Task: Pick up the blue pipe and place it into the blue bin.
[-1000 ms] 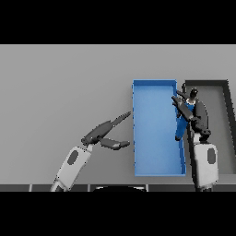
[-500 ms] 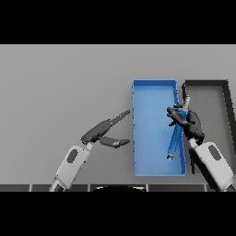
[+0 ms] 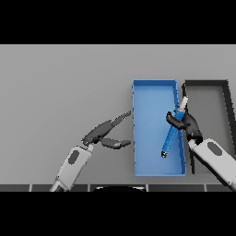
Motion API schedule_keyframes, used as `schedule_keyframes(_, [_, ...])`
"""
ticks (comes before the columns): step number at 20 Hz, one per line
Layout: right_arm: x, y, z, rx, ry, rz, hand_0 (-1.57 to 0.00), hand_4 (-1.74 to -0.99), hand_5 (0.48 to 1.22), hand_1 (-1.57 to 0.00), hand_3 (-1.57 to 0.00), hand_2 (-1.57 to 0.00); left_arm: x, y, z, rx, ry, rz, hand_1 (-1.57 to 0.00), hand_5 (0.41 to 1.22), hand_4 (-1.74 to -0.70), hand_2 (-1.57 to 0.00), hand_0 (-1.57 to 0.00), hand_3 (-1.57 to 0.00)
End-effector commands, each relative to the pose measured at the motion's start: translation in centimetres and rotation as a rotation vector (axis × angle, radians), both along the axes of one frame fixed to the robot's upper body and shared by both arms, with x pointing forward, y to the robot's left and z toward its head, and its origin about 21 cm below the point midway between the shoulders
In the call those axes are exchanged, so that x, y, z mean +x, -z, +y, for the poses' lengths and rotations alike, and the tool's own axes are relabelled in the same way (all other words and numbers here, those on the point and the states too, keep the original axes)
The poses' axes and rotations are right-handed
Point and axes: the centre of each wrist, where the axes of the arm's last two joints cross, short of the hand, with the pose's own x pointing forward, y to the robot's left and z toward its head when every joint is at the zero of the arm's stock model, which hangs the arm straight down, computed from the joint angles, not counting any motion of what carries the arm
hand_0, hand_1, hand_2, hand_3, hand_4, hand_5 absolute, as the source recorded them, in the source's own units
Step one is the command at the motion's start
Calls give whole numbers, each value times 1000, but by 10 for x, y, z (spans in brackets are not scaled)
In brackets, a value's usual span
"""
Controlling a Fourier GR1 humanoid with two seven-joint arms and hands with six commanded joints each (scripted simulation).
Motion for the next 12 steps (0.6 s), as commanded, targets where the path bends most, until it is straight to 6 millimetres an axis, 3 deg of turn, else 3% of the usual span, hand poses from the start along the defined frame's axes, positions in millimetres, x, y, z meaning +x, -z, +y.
schedule_keyframes(1, [0, -1, 0, -28, -33, 18, -145, -1205, 837, -137, -38, -132, -4, 2, 3, -8, 5, -6, 1, 496, -927, 1, 1, 1])
schedule_keyframes(6, [3, -5, 3, -89, -87, 59, -47, -1125, 747, -44, -12, -42, -3, 1, 3, -4, -3, 2, 1, 496, -931, 1, 1, 1])
schedule_keyframes(12, [2, -6, 4, -111, -142, 61, -19, -1084, 712, -17, -4, -17, -2, 2, 1, -5, -1, 0, 1, 496, -930, 1, 1, 1])
